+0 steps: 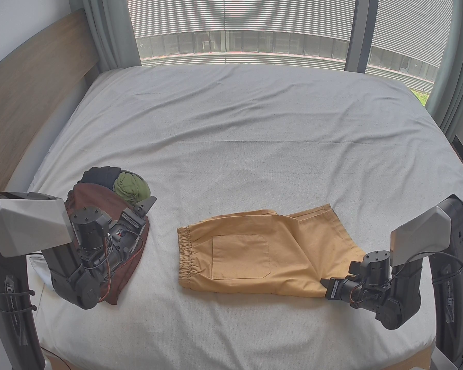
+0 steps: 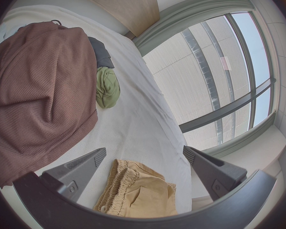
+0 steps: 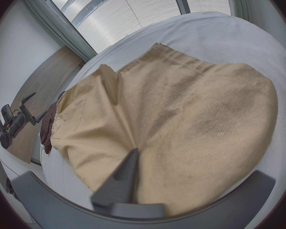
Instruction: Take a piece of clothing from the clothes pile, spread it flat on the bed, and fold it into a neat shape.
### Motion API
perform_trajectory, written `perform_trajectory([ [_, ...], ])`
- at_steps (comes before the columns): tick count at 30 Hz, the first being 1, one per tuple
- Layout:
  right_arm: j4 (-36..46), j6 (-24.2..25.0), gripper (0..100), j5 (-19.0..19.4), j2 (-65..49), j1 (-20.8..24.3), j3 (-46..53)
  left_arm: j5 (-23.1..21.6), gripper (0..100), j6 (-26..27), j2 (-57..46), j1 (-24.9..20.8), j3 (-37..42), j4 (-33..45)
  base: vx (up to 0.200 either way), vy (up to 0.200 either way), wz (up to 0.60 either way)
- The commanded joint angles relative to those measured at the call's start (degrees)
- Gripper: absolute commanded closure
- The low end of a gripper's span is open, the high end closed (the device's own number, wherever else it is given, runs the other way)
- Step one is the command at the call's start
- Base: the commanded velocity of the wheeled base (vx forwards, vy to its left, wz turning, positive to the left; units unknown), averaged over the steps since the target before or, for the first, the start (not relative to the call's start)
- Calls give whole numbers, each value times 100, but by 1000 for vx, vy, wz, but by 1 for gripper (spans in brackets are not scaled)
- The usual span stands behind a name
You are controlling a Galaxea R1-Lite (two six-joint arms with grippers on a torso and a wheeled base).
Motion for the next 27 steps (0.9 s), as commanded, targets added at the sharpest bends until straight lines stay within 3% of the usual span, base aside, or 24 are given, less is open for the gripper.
perform_trajectory([
  [1,12,14,0,6,131,26,27,-2,0,1,7,-19,9,-5,0,0,0],
  [9,21,23,0,68,-203,88,581,-11,0,18,60,-124,185,-5,0,0,0],
  [17,12,41,0,622,-1118,290,1732,-186,0,800,420,-414,563,-5,0,0,0],
  [21,4,41,0,964,-1539,386,1776,-160,0,967,535,-432,625,-5,0,0,0],
  [27,12,41,0,991,-1917,395,1258,-195,0,1082,543,-572,792,-5,0,0,0],
])
